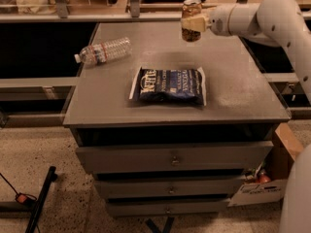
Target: Knock orange can over
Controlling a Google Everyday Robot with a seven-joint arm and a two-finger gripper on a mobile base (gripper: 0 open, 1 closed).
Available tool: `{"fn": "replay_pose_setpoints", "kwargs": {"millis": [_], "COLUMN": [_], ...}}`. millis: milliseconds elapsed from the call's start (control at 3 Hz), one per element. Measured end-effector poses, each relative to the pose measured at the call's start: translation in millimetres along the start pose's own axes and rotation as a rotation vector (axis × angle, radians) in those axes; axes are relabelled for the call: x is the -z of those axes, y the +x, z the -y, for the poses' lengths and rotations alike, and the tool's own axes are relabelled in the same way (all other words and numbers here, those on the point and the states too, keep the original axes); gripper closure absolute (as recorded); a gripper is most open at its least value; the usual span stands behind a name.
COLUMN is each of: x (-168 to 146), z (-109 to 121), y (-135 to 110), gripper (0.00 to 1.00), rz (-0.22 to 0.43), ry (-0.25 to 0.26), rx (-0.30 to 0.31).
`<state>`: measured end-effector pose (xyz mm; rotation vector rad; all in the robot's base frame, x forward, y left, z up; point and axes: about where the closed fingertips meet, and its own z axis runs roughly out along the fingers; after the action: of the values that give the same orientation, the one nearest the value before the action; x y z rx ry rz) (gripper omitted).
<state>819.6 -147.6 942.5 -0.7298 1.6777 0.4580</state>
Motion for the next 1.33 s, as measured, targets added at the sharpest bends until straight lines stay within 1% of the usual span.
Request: {"fn": "replay_pose_setpoints", "kwargs": {"millis": [333, 667, 1000, 1333], "x": [-9.1, -26.5, -32.0, 15.9], "z": [-33.2, -50.4, -48.7, -17.5], "y": [-35.5, -53.6, -29.0, 14.9], "gripper": [1.0, 1.0, 0.85, 0.74], "rz": [-0.196, -0.426, -0.706, -1.013], "ry": [-0.023, 0.009, 0.043, 0.079], "rx": [0.102, 0.257, 0.435, 0.506]}}
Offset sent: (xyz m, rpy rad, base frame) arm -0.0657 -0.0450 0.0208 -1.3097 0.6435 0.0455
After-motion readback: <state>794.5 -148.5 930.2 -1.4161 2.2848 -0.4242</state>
